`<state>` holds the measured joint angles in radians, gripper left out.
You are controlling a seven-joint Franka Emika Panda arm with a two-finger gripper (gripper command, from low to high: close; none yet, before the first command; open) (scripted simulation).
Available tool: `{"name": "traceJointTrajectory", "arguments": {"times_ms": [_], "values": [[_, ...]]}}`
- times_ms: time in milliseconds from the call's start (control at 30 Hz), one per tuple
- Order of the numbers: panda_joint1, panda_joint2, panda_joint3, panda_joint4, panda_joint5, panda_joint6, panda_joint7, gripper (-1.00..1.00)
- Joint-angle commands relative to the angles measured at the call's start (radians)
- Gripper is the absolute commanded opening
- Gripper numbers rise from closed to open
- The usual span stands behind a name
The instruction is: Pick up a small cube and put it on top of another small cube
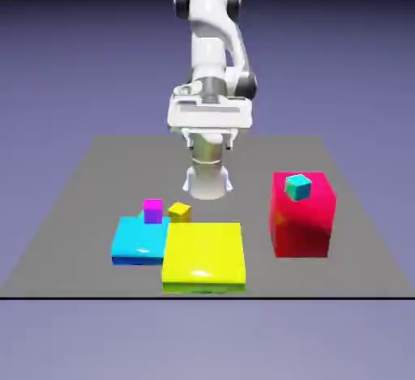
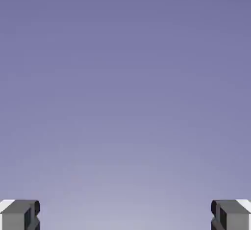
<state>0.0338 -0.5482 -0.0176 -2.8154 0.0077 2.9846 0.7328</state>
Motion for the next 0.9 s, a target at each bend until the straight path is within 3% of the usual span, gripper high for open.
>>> {"name": "traceJointTrajectory", "arguments": {"times_ms": [0, 467, 533, 867], "values": [[0.018, 0.018, -0.015, -0.005, 0.006, -0.044, -0.006, 0.0], [-0.025, 0.298, -0.502, -0.234, -0.216, -0.459, 0.259, 0.0], [-0.044, 0.29, -0.505, -0.238, -0.23, -0.431, 0.275, 0.0], [-0.247, 0.649, -0.143, -0.228, 0.205, -0.105, -0.013, 0.0]]}}
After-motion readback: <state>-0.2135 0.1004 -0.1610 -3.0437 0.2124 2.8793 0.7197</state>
